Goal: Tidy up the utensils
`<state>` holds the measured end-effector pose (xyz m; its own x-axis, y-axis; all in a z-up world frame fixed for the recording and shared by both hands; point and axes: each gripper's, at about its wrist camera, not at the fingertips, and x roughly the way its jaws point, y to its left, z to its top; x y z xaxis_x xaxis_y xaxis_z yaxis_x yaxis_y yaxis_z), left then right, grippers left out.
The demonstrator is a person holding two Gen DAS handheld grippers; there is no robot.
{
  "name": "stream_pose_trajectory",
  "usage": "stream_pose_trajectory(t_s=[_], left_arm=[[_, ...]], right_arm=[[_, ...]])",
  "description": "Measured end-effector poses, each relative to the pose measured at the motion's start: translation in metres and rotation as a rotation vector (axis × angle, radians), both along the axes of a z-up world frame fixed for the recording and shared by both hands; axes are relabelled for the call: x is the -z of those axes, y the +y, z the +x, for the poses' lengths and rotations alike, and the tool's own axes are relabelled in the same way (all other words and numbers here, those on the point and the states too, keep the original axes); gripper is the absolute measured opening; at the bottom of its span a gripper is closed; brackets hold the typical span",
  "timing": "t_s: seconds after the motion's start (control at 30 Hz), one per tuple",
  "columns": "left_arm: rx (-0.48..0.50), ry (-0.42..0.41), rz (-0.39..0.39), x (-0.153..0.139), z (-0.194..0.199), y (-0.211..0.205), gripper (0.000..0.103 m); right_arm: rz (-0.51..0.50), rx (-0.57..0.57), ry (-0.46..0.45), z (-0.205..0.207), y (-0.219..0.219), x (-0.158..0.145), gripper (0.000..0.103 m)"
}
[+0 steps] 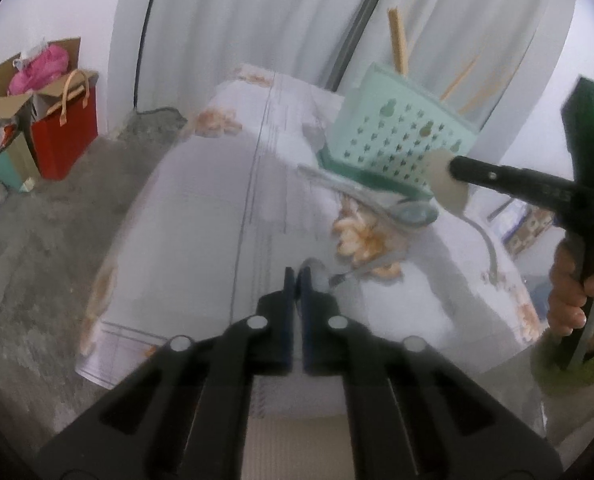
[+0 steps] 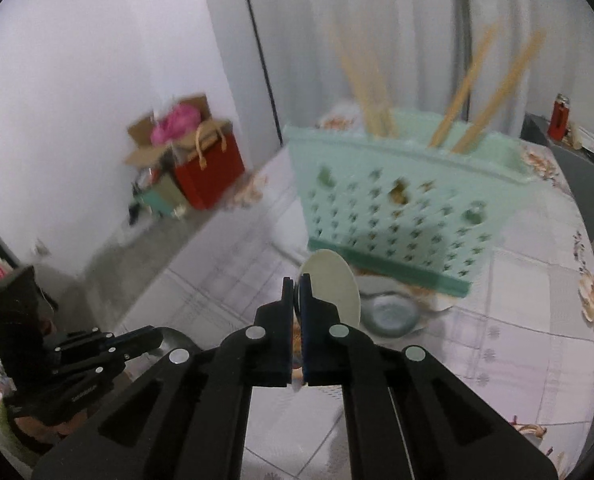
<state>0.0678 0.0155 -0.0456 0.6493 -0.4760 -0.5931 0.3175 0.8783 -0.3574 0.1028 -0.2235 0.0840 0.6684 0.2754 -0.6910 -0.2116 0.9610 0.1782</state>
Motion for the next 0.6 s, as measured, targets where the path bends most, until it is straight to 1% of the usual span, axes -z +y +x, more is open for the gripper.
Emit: stream_pose_trajectory(t_s=[0.07,0.17,0.23,0.27,0.33,0.47,0.53,0.6], left_arm=[[-0.016,-0.043,0.003,-0.015,-0.003,0.005,0.0],[-0.043,-0.093,0.006,-0.038,-0.004,0.013,0.001],[-0.067,-0.146,-0.006,-0.061,-0.002,0.021,0.001],[-0.074,-0.164,-0.008,-0.068,-0.001,0.023,0.001],[-0.093,-0.242,-0.017,-0.097,0.003,0.027,0.001],[-0.115,-0.405,-0.001,-0.15,0.013,0.023,0.001],[-0.113,-0.466,0.009,-0.17,0.018,0.014,0.001],[-0.104,-0.525,0.034,-0.188,0.025,0.001,0.001]], right_arm=[[0.04,0.016,-0.041,-0.008,-0.014,-0.014,0.003],[0.074,0.037,-0.103,-0.021,-0.032,-0.033,0.003],[0.088,0.049,-0.136,-0.026,-0.04,-0.041,0.003],[0.094,0.054,-0.147,-0.028,-0.044,-0.044,0.003],[0.115,0.063,-0.172,-0.032,-0.053,-0.05,0.003],[0.143,0.072,-0.196,-0.035,-0.062,-0.054,0.003],[0.155,0.074,-0.205,-0.037,-0.066,-0.054,0.003],[0.167,0.076,-0.21,-0.036,-0.069,-0.053,0.003]])
